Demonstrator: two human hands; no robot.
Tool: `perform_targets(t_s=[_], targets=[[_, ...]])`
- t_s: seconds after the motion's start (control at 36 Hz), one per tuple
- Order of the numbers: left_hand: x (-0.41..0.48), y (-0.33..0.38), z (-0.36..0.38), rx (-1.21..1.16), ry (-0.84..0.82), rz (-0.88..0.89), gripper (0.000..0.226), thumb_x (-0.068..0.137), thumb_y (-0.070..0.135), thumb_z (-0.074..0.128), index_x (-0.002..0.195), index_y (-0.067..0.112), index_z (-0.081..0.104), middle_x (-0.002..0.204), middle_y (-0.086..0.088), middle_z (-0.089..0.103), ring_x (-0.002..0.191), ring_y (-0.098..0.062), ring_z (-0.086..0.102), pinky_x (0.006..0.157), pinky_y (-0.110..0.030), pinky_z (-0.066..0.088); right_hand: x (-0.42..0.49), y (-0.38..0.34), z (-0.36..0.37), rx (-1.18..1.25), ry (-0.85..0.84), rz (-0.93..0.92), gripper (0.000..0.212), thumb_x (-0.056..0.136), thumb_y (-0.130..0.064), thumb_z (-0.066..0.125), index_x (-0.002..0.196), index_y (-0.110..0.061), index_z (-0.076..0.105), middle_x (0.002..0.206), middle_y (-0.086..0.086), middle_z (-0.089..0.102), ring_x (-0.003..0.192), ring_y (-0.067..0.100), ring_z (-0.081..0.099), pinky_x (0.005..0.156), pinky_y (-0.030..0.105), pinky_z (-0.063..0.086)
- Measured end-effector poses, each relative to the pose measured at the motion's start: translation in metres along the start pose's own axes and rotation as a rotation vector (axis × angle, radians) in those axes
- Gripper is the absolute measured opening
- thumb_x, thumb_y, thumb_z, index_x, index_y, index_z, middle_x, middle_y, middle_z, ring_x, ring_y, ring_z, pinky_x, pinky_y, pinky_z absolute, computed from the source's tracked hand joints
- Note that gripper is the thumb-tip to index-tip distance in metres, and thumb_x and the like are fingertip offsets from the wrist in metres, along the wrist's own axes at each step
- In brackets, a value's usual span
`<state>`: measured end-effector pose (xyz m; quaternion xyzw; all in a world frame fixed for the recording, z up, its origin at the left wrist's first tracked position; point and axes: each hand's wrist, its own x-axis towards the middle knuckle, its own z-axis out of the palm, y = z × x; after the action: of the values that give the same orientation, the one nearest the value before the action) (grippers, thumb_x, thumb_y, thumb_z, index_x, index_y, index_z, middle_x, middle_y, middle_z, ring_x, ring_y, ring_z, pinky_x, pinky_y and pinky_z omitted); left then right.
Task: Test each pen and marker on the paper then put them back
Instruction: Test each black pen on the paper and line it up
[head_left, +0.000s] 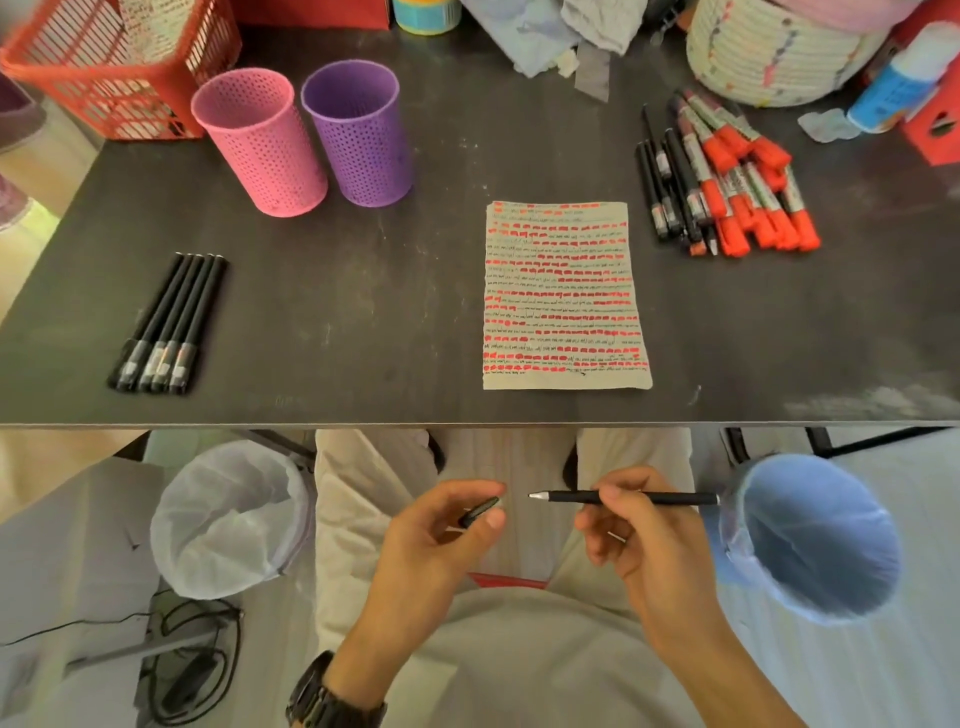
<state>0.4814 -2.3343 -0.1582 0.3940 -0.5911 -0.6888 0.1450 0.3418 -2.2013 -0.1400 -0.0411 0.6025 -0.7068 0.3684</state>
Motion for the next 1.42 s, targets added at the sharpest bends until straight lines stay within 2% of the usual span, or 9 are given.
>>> perform_targets(t_s=[0.11,0.22,0.42,0.61,0.75,1.0,1.14,1.28,1.42], targets=[[0.0,0.0,-0.003,0.001,-0.012,0.036,0.024,0.075,0.031,0.077,0.098,0.039,0.078,0.103,0.008,0.077,0.096,-0.009,0.071,0.079,-0.016,0.054,0.0,0.001,0.001,-0.044,0.0,-0.022,0.028,0.092,0.0,0.057,0.072,-0.017,0.066,0.065,0.021,0.066,0.052,0.023,0.058,0.045,0.026,0.046],[0.001,-0.001,-0.004,0.024,-0.025,0.031,0.024,0.076,0.038,0.078,0.1,0.041,0.078,0.103,0.009,0.077,0.098,-0.011,0.071,0.083,-0.017,0.054,0.001,0.002,0.003,-0.075,-0.007,-0.017,0.01,0.08,-0.016,0.061,0.073,-0.018,0.068,0.066,0.019,0.068,0.055,0.024,0.061,0.048,0.027,0.048],[0.001,-0.003,-0.003,0.055,-0.045,0.033,0.024,0.077,0.039,0.078,0.101,0.042,0.078,0.102,0.009,0.076,0.094,-0.013,0.071,0.083,-0.022,0.056,0.001,0.005,0.001,-0.126,-0.037,-0.046,0.009,0.081,-0.015,0.061,0.078,-0.018,0.069,0.068,0.018,0.068,0.06,0.027,0.063,0.051,0.028,0.05],[0.001,-0.001,-0.002,0.096,-0.07,0.049,0.023,0.078,0.04,0.078,0.101,0.043,0.077,0.098,0.007,0.076,0.087,-0.018,0.069,0.082,-0.035,0.059,0.0,0.003,0.001,-0.13,-0.083,-0.054,0.011,0.08,-0.013,0.06,0.079,-0.019,0.07,0.069,0.019,0.069,0.059,0.025,0.063,0.052,0.027,0.051],[0.002,0.001,-0.002,0.12,-0.087,0.084,0.023,0.079,0.039,0.078,0.101,0.044,0.077,0.098,0.007,0.075,0.089,-0.016,0.069,0.081,-0.032,0.058,-0.002,0.003,0.001,-0.146,-0.112,-0.06,0.012,0.081,-0.012,0.06,0.081,-0.018,0.07,0.071,0.018,0.07,0.061,0.027,0.064,0.053,0.029,0.053],[0.002,0.007,0.0,0.215,-0.126,0.191,0.027,0.078,0.038,0.076,0.102,0.049,0.075,0.095,0.013,0.071,0.086,-0.007,0.065,0.075,-0.015,0.048,-0.005,0.002,0.007,-0.179,-0.165,-0.044,0.009,0.083,-0.011,0.064,0.084,-0.014,0.072,0.075,0.019,0.072,0.063,0.024,0.065,0.056,0.027,0.052],[0.003,0.009,0.001,0.239,-0.1,0.227,0.029,0.077,0.035,0.077,0.103,0.047,0.075,0.094,0.014,0.072,0.087,-0.01,0.064,0.077,-0.02,0.049,-0.004,0.004,0.008,-0.201,-0.173,-0.042,0.018,0.091,0.0,0.064,0.086,-0.014,0.075,0.077,0.019,0.073,0.064,0.025,0.065,0.058,0.028,0.053],[0.005,0.012,0.001,0.25,-0.105,0.245,0.026,0.076,0.032,0.077,0.101,0.04,0.078,0.092,0.015,0.074,0.087,-0.013,0.065,0.077,-0.033,0.053,0.0,0.002,0.009,-0.195,-0.197,-0.003,0.005,0.084,-0.016,0.072,0.086,-0.015,0.076,0.077,0.019,0.073,0.064,0.024,0.065,0.058,0.027,0.053],[0.007,0.012,-0.002,0.27,-0.105,0.257,0.025,0.077,0.032,0.077,0.101,0.039,0.079,0.091,0.017,0.074,0.09,-0.016,0.066,0.08,-0.038,0.055,0.002,0.003,0.008,-0.214,-0.227,-0.012,0.01,0.082,-0.022,0.072,0.088,-0.016,0.077,0.078,0.018,0.073,0.064,0.023,0.065,0.059,0.027,0.054]])
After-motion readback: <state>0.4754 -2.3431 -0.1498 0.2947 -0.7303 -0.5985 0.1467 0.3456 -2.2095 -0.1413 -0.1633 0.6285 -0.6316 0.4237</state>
